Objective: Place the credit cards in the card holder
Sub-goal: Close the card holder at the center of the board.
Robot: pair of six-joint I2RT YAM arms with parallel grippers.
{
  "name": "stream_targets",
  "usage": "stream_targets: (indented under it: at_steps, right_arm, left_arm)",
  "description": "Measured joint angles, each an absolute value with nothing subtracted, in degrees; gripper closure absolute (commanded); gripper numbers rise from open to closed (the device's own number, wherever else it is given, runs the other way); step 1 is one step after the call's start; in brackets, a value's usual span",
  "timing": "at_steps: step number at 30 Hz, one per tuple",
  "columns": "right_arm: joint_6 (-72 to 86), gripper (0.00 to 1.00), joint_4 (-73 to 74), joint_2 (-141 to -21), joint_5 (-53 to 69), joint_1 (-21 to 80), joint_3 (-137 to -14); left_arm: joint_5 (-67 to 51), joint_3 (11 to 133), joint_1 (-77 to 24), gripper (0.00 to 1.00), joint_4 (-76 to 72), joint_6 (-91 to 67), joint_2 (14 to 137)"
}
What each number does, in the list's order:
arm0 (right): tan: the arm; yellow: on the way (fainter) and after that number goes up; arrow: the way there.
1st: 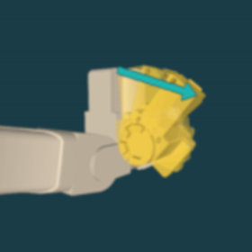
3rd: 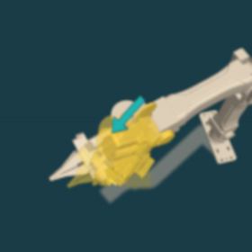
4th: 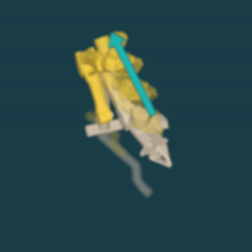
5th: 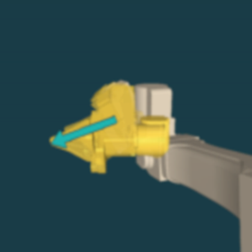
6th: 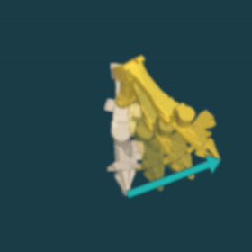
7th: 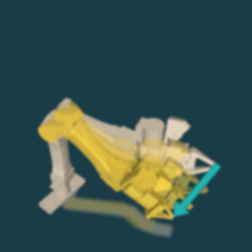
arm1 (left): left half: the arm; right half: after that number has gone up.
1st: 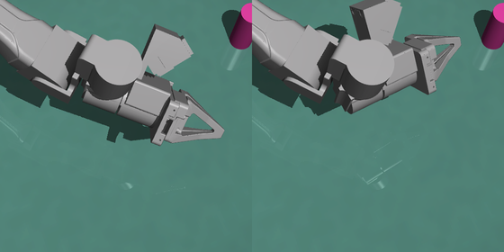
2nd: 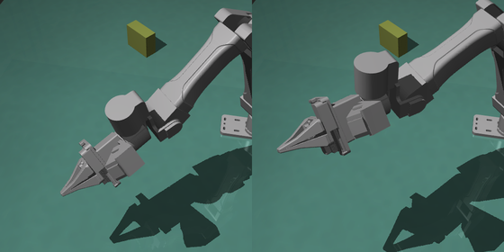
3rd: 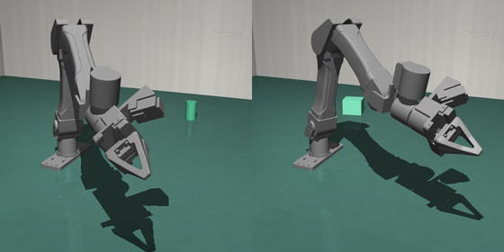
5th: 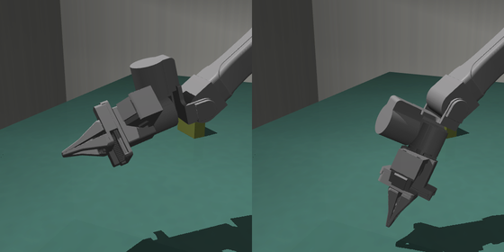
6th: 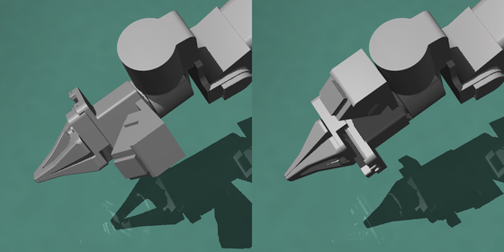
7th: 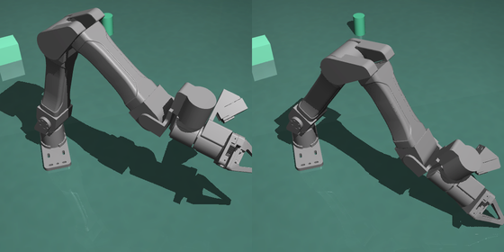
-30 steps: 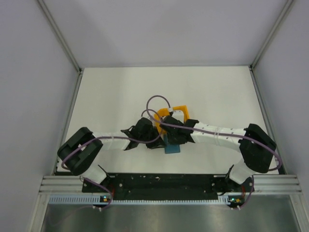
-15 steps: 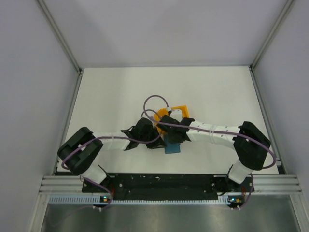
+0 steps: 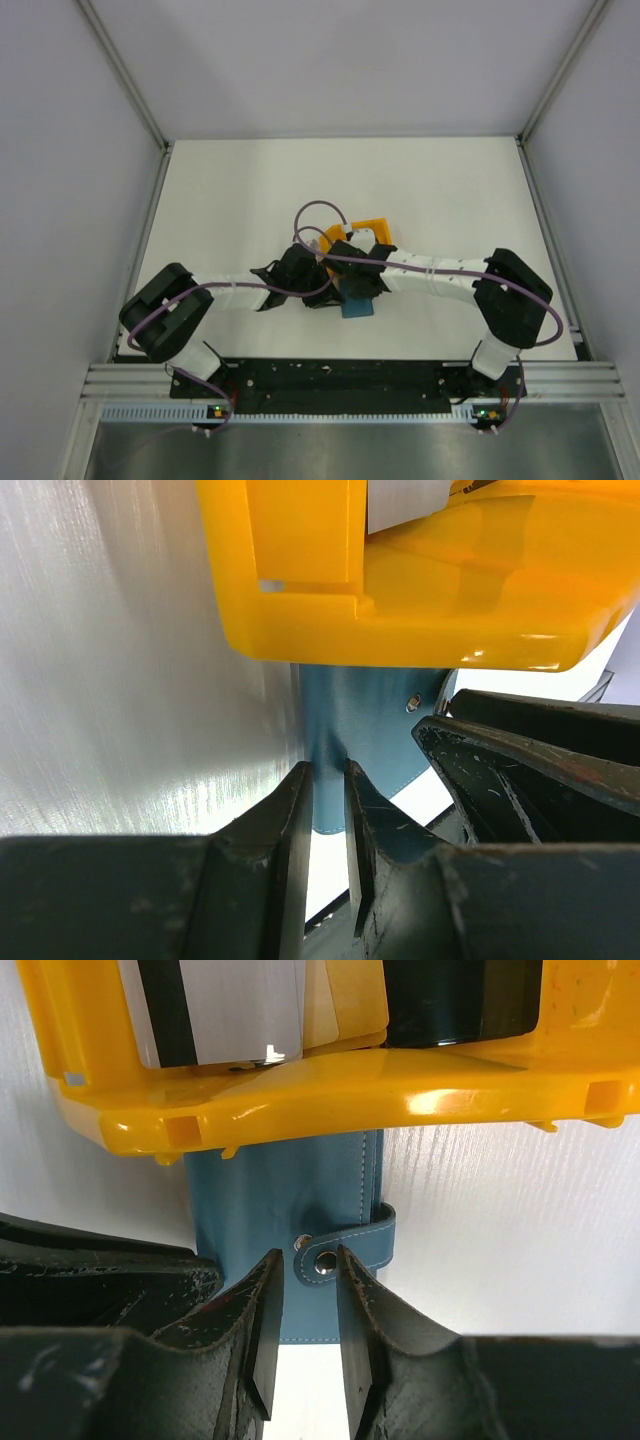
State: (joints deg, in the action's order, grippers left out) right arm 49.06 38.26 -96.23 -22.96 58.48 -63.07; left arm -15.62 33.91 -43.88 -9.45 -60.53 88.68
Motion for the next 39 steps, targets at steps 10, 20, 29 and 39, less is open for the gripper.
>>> stream_targets:
  at_steps: [10,20,29,39]
  right_arm:
    - [49.08,0.63,38.63,-96.29,-23.79,58.48,-63.05]
    - [48.62,0.62,38.87,-96.29,-24.43,59.0,-63.0]
    - [49.12,0.74,39.22,-97.06,-25.65,59.53,-63.0]
    - [49.21,0.93,40.01,-97.06,-26.74,59.53,-63.0]
  left_arm:
    - [-15.64,33.89,-43.88,0.77,-9.45,-60.53,88.68]
    - [-15.66,33.89,-43.88,0.77,-9.47,-60.53,88.68]
    - [-15.86,33.91,-43.88,0.77,-9.47,-60.53,88.68]
    - [-16.08,33.91,-43.88,0.77,-9.47,-60.53,88.68]
